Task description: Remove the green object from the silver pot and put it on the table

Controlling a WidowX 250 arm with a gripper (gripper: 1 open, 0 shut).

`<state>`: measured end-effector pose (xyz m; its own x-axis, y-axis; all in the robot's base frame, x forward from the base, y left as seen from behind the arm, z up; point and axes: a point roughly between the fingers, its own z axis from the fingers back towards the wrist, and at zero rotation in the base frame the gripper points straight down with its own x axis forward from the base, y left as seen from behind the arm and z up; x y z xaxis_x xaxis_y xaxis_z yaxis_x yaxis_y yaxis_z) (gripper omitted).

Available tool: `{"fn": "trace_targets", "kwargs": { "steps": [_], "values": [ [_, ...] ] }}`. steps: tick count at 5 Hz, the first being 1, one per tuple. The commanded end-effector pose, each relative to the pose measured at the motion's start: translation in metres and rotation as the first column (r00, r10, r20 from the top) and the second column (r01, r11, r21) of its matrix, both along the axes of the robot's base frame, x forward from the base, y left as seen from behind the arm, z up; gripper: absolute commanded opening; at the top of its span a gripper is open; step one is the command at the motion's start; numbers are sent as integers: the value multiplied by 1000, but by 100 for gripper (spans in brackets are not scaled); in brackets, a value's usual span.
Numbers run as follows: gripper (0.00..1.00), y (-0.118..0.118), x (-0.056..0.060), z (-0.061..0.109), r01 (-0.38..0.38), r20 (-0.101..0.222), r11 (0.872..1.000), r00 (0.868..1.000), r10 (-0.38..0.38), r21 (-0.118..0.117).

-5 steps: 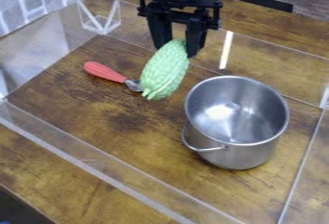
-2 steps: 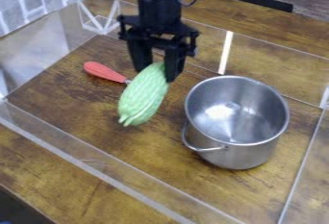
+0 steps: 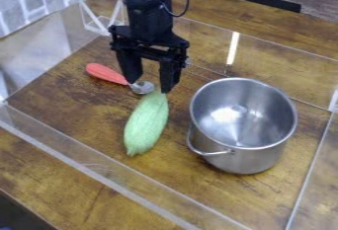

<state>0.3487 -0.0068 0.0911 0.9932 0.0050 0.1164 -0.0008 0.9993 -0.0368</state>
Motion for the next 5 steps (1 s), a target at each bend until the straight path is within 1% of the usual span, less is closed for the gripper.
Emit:
{"fn": "trace_targets", "kwargs": {
  "steps": [1, 2, 5],
  "values": [
    [100, 14, 2, 24, -27, 84, 1000, 996, 27, 8],
    [100, 19, 3, 21, -37, 88, 999, 996, 36, 14],
    [100, 27, 9, 15, -48, 120, 998, 992, 44, 38]
  ]
}}
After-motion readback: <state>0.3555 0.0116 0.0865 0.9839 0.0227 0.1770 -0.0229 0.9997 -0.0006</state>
